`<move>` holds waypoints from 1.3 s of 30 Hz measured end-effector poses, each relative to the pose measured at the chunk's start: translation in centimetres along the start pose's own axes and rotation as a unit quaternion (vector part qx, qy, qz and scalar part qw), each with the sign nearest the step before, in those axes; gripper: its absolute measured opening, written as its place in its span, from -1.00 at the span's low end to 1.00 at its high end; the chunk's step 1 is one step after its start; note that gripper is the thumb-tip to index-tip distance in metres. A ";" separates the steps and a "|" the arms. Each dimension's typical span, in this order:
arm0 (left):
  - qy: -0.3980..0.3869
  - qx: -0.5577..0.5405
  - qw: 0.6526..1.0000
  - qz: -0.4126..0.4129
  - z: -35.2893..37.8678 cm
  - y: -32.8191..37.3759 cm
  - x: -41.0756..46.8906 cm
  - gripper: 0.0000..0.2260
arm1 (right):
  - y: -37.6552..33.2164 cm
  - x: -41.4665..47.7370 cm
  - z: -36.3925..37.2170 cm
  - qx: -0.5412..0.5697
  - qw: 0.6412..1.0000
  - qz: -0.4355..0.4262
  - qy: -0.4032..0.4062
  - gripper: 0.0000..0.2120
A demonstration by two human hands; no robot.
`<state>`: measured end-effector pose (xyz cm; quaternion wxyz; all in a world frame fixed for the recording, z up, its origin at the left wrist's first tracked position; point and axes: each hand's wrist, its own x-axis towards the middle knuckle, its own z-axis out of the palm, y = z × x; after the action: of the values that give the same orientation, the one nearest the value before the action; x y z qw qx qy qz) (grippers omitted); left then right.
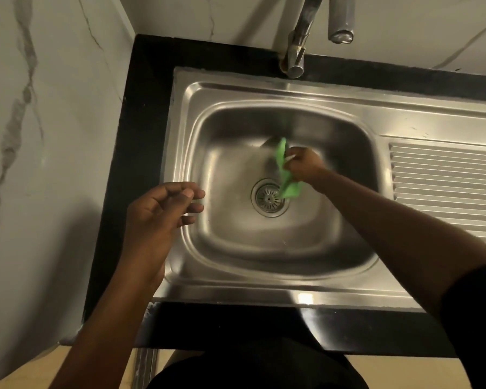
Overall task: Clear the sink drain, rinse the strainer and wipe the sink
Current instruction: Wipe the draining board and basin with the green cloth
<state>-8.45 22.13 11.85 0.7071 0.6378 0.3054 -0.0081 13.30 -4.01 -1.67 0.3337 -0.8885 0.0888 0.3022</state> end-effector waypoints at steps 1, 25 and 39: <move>0.005 0.000 1.000 0.000 -0.1 -0.1 0.0 -0.79 | -0.5 0.8 0.1 -0.084 0.995 -0.023 0.052 -0.72; -0.018 0.004 1.000 0.021 0.9 0.9 -0.8 -0.81 | 5.8 -9.4 8.7 -0.469 0.785 -0.262 -0.308 -0.64; -0.031 0.027 0.999 0.006 1.3 1.6 -1.0 -0.85 | 8.6 -11.0 1.1 -0.414 0.865 -0.050 -0.278 -0.69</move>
<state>-8.04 20.84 13.73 0.6992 0.6575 0.2791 -0.0321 0.84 -10.29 -0.36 -0.0392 -0.8273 -0.1851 0.5289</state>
